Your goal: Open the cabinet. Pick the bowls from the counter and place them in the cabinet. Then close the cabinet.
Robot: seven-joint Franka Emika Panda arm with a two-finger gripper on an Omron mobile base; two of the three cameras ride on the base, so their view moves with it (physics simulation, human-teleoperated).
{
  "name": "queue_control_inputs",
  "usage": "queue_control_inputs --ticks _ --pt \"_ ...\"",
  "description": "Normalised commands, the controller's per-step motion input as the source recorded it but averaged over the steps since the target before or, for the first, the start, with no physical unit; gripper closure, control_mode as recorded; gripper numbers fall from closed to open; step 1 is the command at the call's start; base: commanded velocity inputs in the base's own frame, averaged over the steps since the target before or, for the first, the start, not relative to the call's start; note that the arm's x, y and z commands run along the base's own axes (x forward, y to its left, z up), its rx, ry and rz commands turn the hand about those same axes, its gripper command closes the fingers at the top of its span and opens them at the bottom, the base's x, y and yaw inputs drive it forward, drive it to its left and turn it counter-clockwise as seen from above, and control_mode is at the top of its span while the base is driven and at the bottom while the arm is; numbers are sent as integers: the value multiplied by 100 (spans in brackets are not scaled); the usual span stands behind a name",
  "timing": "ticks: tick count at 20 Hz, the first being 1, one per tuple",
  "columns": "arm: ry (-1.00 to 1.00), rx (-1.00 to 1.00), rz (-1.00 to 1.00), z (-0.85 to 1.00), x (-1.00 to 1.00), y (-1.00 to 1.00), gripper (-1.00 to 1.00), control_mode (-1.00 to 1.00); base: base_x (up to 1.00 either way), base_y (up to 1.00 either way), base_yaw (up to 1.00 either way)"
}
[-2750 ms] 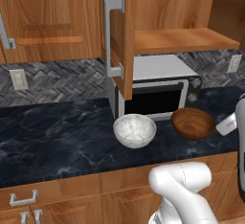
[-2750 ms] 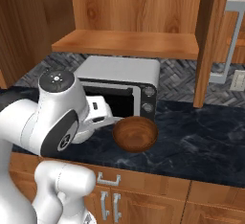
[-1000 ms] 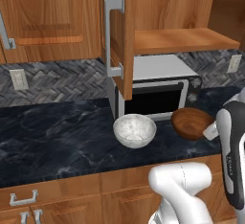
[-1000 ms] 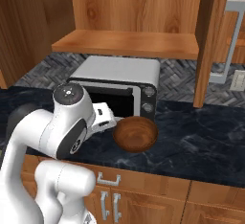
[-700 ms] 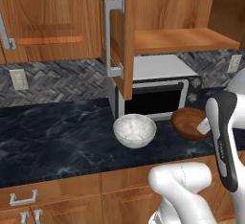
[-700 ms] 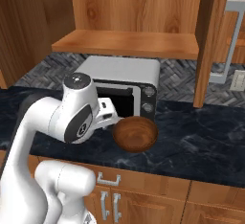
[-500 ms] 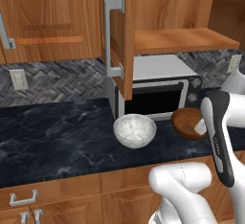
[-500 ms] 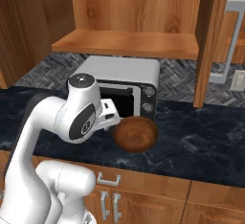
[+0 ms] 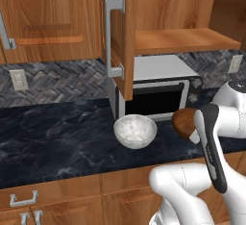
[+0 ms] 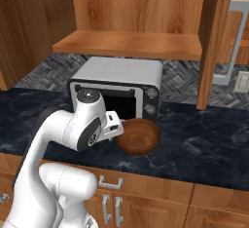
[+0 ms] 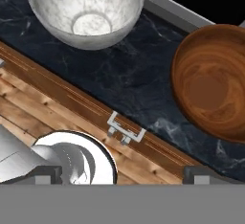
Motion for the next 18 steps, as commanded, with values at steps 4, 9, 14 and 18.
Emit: queue_control_inputs --ticks 4,9,14,18 --pt "0 0 0 -18 21 0 -100 -100 0 0 0" --pt "0 0 0 -6 23 0 -100 -100 0 0 0" --pt "-3 0 0 0 15 -1 -100 -100 0 0 0" --pt "-1 0 0 -2 7 -10 -100 -100 0 0 0"
